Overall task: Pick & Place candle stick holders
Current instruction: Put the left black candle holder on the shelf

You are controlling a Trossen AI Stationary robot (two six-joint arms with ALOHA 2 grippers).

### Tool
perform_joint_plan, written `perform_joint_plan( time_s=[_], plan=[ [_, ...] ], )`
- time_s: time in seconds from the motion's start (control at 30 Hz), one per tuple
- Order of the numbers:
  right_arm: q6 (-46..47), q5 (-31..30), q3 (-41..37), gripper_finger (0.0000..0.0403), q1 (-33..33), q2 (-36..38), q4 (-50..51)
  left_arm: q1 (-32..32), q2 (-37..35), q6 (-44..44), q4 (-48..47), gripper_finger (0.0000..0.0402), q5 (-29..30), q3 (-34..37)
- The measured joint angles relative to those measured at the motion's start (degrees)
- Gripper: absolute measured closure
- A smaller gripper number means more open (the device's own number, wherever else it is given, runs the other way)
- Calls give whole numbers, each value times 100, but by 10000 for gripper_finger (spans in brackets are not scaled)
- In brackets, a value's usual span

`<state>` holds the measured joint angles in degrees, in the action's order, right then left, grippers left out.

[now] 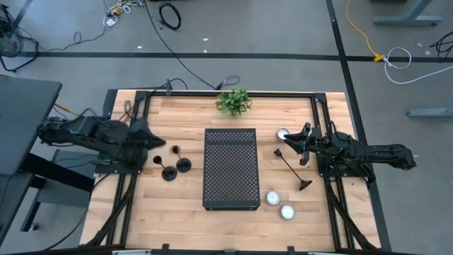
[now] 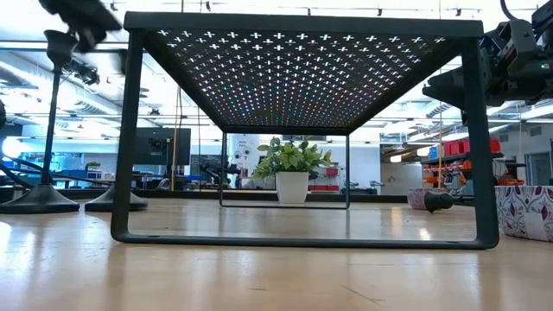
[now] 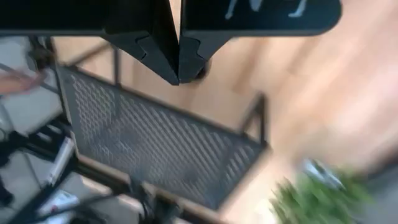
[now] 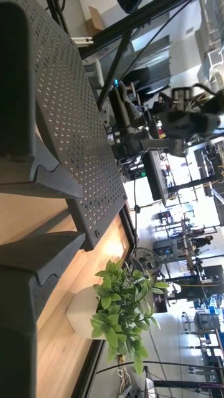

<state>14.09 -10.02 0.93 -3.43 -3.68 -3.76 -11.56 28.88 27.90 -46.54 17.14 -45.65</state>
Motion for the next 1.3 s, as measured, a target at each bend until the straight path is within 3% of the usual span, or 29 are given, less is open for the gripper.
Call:
perform_joint_plan(
  time_s=[0.13,0.3,0.4,0.53,0.7,0.93,1.13,1.3],
  plan=[
    [0,0,-1,307,-1,0,-1,1,9,-21,-109,395,165,-189],
    [0,0,0,307,-1,2,-3,-6,114,667,-766,395,-838,-37],
    [0,0,-2,307,-1,2,-1,-101,253,1244,-1251,395,-1075,14],
    [0,0,0,307,-1,1,-1,-385,419,1559,-1518,398,-1192,22],
    [0,0,-2,307,1,0,-1,-617,414,1537,-1621,398,-907,-24],
    [0,0,0,307,1,1,-1,-885,407,2527,-2969,396,-1063,-15],
    [0,0,0,307,1,1,-2,-1235,422,2401,-1908,384,-1149,433],
    [0,0,0,307,1,2,-1,-1498,487,2364,-1080,374,-1984,1039]
  ],
)
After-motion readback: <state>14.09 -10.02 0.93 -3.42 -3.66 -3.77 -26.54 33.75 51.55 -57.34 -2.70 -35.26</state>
